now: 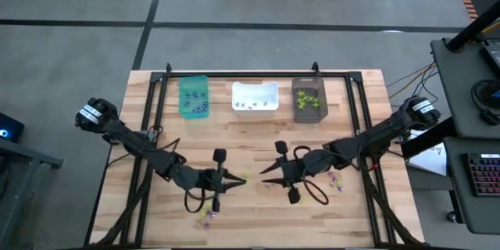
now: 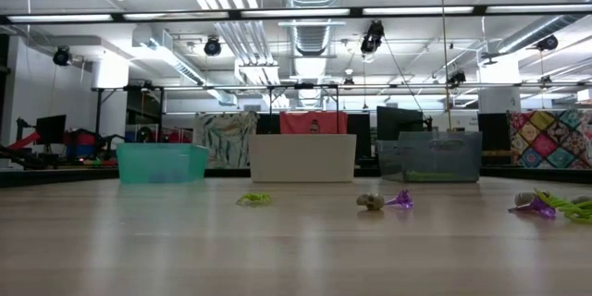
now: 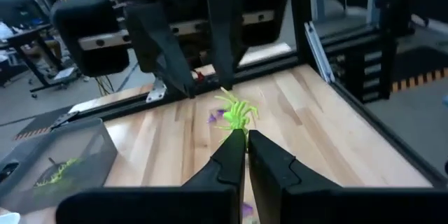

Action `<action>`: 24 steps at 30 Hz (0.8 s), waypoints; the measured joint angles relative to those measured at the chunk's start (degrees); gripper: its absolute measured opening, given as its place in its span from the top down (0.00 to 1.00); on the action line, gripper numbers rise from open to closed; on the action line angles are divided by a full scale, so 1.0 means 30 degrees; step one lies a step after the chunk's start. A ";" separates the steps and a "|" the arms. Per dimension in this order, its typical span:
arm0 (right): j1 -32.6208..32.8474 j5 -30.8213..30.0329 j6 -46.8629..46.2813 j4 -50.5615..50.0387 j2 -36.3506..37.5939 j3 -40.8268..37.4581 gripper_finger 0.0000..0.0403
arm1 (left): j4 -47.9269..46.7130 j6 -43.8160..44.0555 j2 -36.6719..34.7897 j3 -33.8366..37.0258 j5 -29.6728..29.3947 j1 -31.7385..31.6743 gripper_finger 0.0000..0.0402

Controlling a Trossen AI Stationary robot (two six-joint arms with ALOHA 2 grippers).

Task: Sort Halloween decoration
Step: Put the green spider toy into the black bin

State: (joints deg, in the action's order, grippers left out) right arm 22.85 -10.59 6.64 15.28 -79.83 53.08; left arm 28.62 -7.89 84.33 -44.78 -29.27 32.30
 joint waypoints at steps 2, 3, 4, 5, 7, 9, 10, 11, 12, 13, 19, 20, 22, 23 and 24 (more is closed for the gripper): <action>-0.0042 0.0007 0.0014 0.0570 -0.0223 0.0000 0.75 | 0.0803 0.0264 -0.0003 0.0455 0.0004 0.0006 1.00; -0.0043 0.0000 0.0088 0.0964 -0.0319 0.0000 0.74 | 0.0971 0.0470 -0.0007 0.0623 0.0004 0.0011 1.00; -0.0043 0.0015 0.0134 0.1230 -0.0405 0.0000 0.73 | 0.1065 0.0636 -0.0007 0.0753 0.0011 0.0011 1.00; -0.0043 0.0016 0.0129 0.1449 -0.0475 0.0000 0.71 | 0.1204 0.0758 -0.0007 0.0868 0.0010 0.0011 1.00; -0.0106 0.0025 -0.0038 0.1886 -0.0564 0.0000 0.67 | 0.2057 0.0846 0.0117 0.0997 -0.0007 0.0011 1.00; -0.0166 0.0058 -0.0198 0.2205 -0.0576 0.0000 0.62 | 0.3143 0.0512 0.0317 0.1158 -0.0018 -0.0010 1.00; -0.0167 0.0051 -0.0198 0.2298 -0.0576 0.0000 0.60 | 0.3664 0.0343 0.0488 0.1200 -0.0018 -0.0042 1.00; -0.0188 0.0051 -0.0205 0.2319 -0.0576 0.0000 0.57 | 0.4103 0.0184 0.0634 0.1217 -0.0022 -0.0112 1.00; -0.0188 0.0061 -0.0208 0.2354 -0.0576 0.0000 0.55 | 0.4323 0.0024 0.0738 0.1226 -0.0011 -0.0156 1.00; -0.0188 0.0170 -0.0210 0.2440 -0.0576 0.0000 0.54 | 0.4464 -0.0078 0.0847 0.1218 -0.0022 -0.0202 1.00; -0.0166 0.0735 -0.0205 0.2865 -0.0576 0.0000 0.51 | 0.4781 -0.0334 0.1758 0.0488 -0.0033 -0.0730 1.00; -0.0166 0.0774 -0.0199 0.2858 -0.0576 0.0000 0.51 | 0.4796 -0.0452 0.1831 0.0398 -0.0028 -0.0799 1.00; -0.0174 0.1102 -0.0205 0.2873 -0.0576 0.0000 0.52 | 0.4815 -0.0665 0.2055 0.0140 -0.0062 -0.0917 1.00; -0.0179 0.1131 -0.0205 0.2876 -0.0576 -0.0003 0.53 | 0.4882 -0.0779 0.2133 0.0035 -0.0057 -0.0963 1.00; -0.0166 0.1174 -0.0196 0.2865 -0.0576 -0.0007 0.53 | 0.4954 -0.0895 0.2198 -0.0073 -0.0062 -0.1002 1.00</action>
State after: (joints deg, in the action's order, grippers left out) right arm 22.35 -7.07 6.05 23.88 -81.56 53.06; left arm 43.48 -10.57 90.93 -45.00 -29.45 29.30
